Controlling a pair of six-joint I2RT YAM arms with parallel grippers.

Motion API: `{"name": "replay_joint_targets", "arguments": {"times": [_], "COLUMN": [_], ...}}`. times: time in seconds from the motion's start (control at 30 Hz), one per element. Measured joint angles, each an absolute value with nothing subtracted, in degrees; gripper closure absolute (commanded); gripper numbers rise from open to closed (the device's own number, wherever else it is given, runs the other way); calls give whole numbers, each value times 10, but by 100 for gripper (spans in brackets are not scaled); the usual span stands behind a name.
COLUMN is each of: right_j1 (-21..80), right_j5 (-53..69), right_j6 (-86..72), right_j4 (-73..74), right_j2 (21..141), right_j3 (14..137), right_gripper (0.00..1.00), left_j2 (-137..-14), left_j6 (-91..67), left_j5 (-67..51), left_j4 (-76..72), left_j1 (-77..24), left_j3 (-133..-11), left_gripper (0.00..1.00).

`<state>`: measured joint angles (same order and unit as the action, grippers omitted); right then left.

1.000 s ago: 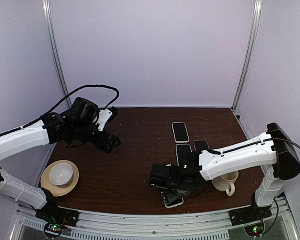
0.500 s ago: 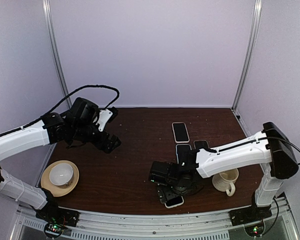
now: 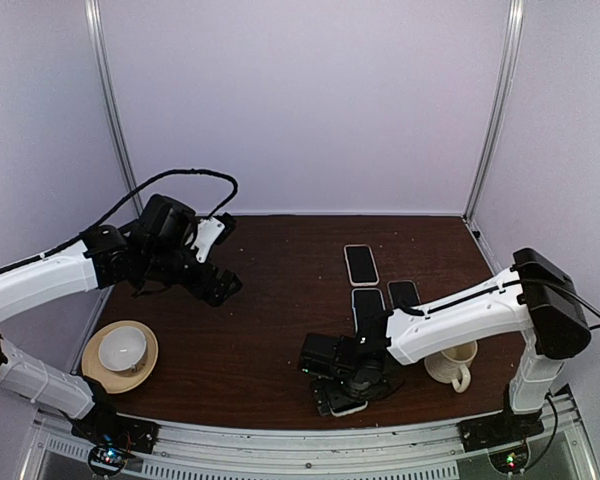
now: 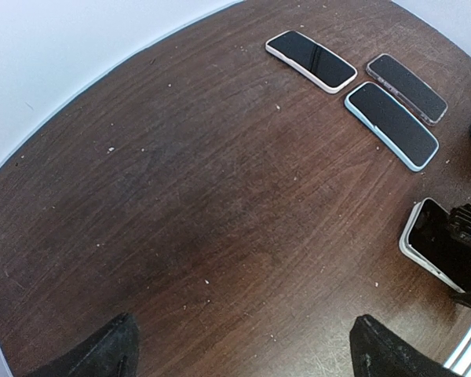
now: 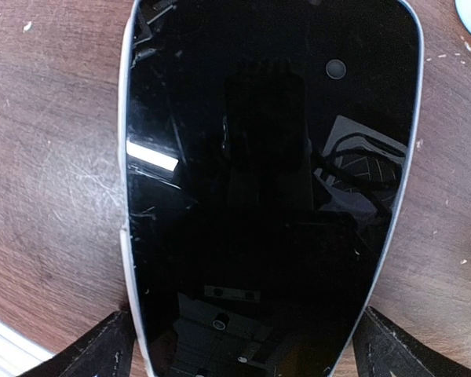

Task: Put the phone into the phone case
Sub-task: Adjust the phone with the phone case at the center of the board.

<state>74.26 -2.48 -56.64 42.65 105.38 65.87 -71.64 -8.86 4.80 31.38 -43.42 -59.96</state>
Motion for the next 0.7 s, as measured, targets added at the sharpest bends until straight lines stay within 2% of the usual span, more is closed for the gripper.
{"name": "replay_joint_targets", "arguments": {"times": [0.57,0.7], "right_j1": [743,747], "right_j5": [-28,-28], "right_j6": [-575,-576], "right_j4": [467,473], "right_j2": [1092,1096], "right_j3": [715,721], "right_gripper": [1,11], "left_j2": [-715,-715], "left_j6": [-89,-88], "left_j5": [43,43], "left_j4": [314,314], "left_j1": [-434,-434], "left_j3": [-597,-597], "left_gripper": [3,2]}}
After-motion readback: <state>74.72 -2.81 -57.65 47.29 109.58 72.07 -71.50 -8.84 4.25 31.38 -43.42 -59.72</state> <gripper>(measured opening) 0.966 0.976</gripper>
